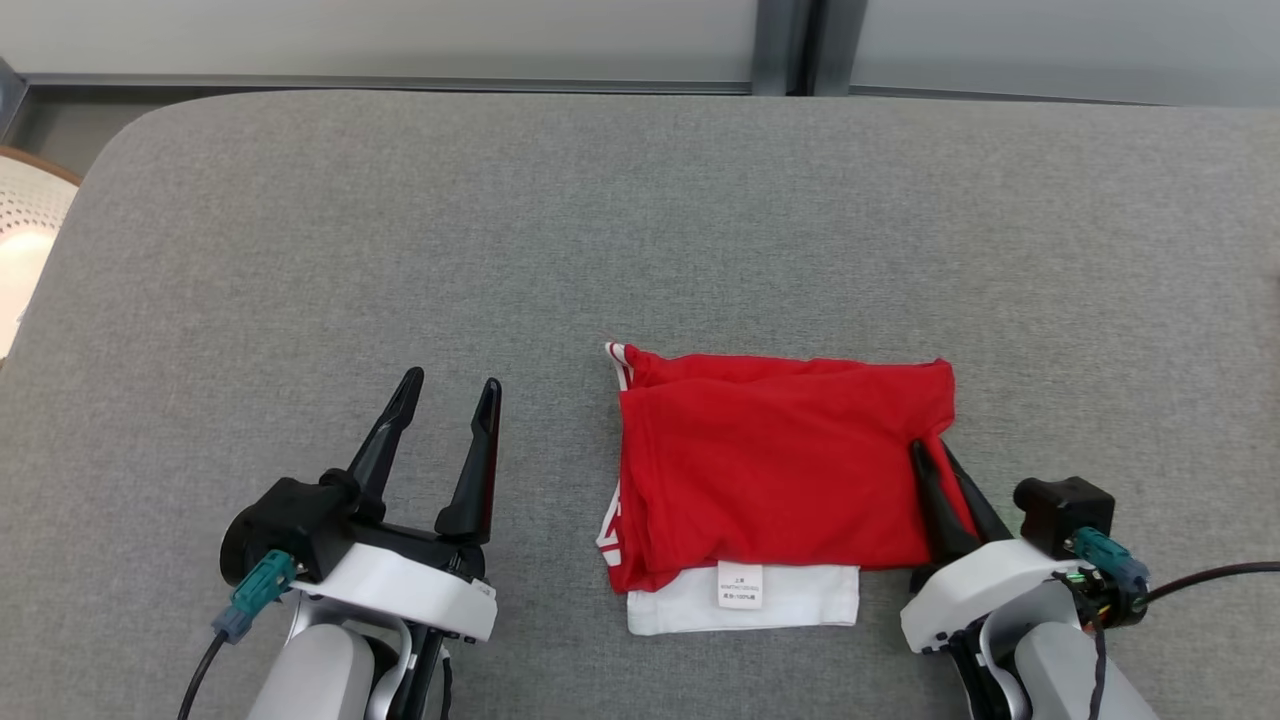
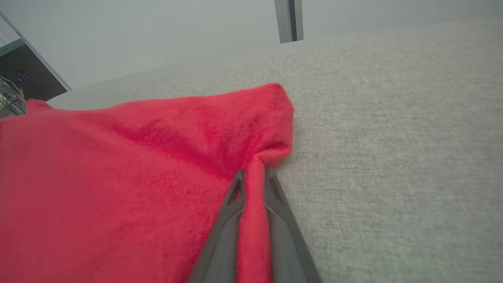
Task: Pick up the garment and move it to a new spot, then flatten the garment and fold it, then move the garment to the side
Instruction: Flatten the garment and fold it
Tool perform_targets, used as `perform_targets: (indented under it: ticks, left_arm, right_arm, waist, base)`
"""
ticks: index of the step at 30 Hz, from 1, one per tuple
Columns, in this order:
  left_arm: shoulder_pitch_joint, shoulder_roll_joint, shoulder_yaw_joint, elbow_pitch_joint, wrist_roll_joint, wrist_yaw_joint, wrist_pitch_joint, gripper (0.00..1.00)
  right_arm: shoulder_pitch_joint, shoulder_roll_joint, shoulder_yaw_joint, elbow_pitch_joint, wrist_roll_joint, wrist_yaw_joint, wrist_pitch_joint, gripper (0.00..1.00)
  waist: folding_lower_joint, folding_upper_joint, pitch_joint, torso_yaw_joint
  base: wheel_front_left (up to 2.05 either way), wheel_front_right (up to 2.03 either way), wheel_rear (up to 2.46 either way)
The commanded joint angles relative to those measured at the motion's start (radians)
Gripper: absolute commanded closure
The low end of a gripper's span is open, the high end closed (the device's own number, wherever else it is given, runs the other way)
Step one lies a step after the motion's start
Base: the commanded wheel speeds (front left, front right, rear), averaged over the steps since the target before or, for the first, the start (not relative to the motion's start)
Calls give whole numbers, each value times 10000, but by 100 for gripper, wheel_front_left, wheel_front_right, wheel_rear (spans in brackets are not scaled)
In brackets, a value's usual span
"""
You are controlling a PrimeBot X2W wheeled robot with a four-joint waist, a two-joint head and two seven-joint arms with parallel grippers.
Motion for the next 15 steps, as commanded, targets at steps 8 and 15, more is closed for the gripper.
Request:
perform_targets:
  ticks: [8,15]
  left_arm:
    - [-16,105,-187,-160,104,-17,-11,0]
    - [-433,197,-807,-570,374,-17,-11,0]
  right_arm:
    - [-555,-1025,425,-148,-1412,-5,-237,100]
    - [-1315,-2361,469,-979,-2101,-5,-236,100]
  waist:
    - [0,0,-246,-704]
    - [0,0,4,-1595]
  base:
    - [0,0,0]
    - [0,0,0]
